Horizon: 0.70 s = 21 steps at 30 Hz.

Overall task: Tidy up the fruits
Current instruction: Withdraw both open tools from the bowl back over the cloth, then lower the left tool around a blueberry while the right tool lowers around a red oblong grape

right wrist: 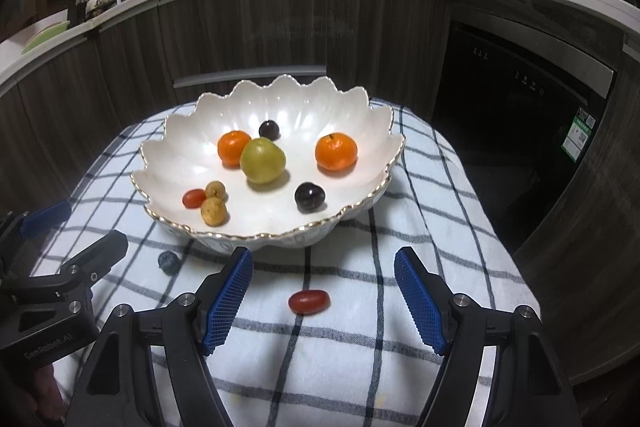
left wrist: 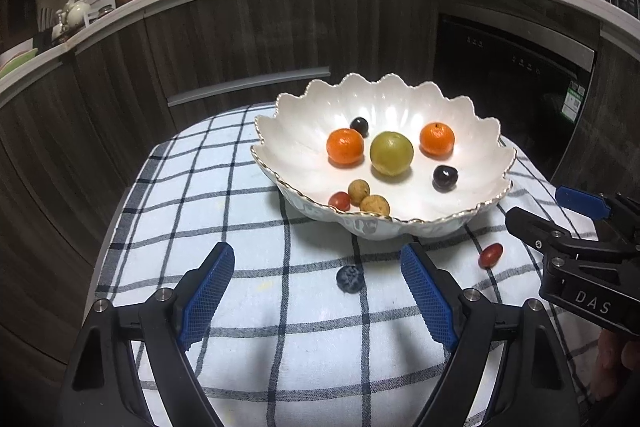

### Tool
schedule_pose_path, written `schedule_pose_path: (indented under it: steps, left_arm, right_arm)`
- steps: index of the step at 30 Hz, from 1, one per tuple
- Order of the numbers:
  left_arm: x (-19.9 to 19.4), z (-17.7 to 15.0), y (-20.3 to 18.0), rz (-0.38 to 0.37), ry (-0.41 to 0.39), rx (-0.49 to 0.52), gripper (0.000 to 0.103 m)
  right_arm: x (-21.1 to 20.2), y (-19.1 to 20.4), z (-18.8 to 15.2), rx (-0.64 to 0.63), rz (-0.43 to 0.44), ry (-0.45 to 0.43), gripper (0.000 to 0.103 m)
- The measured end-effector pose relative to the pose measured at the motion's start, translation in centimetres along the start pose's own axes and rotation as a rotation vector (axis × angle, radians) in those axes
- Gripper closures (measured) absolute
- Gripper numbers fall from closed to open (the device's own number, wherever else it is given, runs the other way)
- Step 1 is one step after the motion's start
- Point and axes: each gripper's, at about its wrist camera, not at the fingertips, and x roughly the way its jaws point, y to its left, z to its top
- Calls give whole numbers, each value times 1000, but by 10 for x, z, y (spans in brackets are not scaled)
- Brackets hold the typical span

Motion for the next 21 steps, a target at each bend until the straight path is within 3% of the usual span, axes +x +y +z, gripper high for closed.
schedule_pose_path:
  steps: [9,21]
  left_arm:
    - [14,-6,-3,-10,31,21,20]
    - [39,-14,-6,-38,88,48,35]
  right_arm:
    - [13,2,-10,-23,-2,25,29]
    - [29,7,-19,-58,0,68,31]
